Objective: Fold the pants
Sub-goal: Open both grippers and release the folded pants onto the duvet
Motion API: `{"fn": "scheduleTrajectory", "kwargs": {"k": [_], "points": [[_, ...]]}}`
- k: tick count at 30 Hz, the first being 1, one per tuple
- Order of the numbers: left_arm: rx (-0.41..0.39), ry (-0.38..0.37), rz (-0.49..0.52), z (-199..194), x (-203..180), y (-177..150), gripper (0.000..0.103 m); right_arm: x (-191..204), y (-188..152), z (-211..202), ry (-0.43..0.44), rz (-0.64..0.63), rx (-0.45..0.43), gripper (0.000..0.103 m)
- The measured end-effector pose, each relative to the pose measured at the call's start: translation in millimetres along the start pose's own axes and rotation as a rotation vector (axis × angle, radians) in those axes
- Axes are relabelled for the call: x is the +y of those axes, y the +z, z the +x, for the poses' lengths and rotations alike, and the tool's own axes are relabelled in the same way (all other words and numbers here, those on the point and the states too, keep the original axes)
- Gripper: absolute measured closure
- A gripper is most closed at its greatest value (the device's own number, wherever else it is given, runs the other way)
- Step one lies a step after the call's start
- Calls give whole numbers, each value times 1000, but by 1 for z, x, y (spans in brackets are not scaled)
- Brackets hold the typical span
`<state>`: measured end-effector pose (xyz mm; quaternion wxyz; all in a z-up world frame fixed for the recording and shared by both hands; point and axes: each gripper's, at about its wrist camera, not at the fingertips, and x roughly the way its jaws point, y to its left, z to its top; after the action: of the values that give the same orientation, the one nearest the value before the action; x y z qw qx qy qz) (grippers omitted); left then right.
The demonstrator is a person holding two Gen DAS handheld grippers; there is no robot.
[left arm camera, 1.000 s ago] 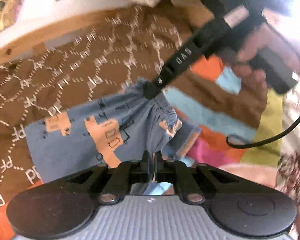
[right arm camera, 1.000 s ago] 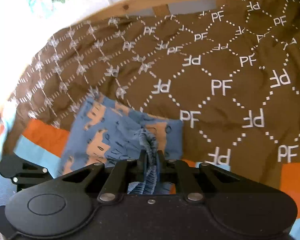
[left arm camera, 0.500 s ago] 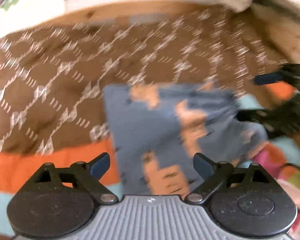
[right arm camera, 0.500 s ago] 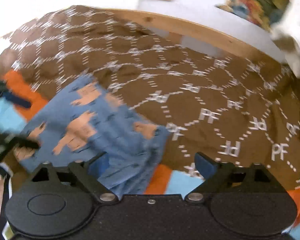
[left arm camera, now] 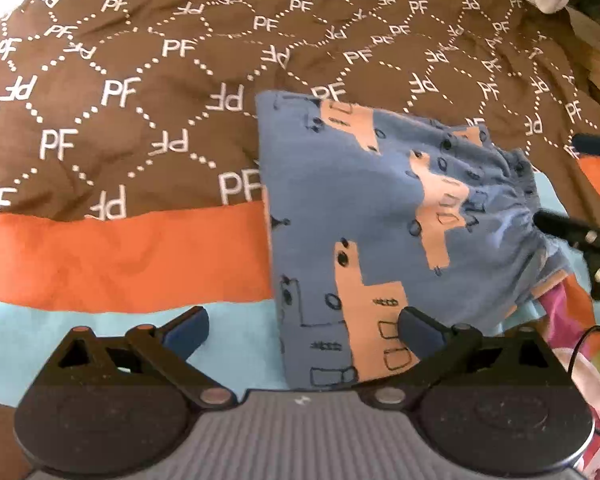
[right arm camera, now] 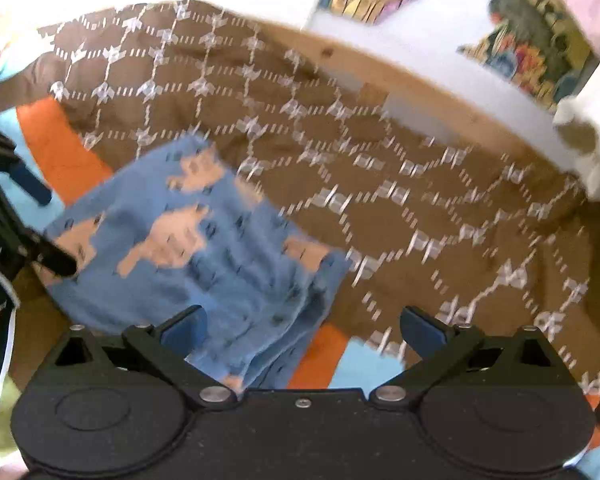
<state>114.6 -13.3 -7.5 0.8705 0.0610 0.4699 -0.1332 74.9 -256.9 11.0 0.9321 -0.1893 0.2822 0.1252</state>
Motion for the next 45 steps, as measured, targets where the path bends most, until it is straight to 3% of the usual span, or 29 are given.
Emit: {"fn": "scheduleTrajectory", "kwargs": {"k": [4, 11, 15, 20, 25, 31, 35, 37, 45], "points": [[-64, 12, -27, -4, 7, 14, 0, -7, 16, 11, -3, 11, -19, 1], [-160, 65, -36, 18, 8, 68, 0, -21, 33, 51, 0, -3, -9, 1], [-127, 152, 20, 49, 7, 83, 0, -33, 27, 76, -7, 16, 45, 1], [-139, 146, -41, 42, 17, 91, 0, -49, 27, 66, -76, 85, 22, 1], [-147, 95, -65, 16, 20, 75, 0, -46, 26, 36, 61, 191, -4, 1], [-53, 49, -47, 0, 11, 36, 0, -11, 9, 11, 162, 163, 52, 1], [31, 46, -38, 8, 7, 12, 0, 0, -10, 14, 160, 144, 143, 1], [23, 39, -60, 9, 10, 3, 0, 2, -21, 18, 145, 144, 198, 1], [49, 38, -118, 3, 20, 1, 0, -7, -36, 5, 128, 181, 224, 1]]}}
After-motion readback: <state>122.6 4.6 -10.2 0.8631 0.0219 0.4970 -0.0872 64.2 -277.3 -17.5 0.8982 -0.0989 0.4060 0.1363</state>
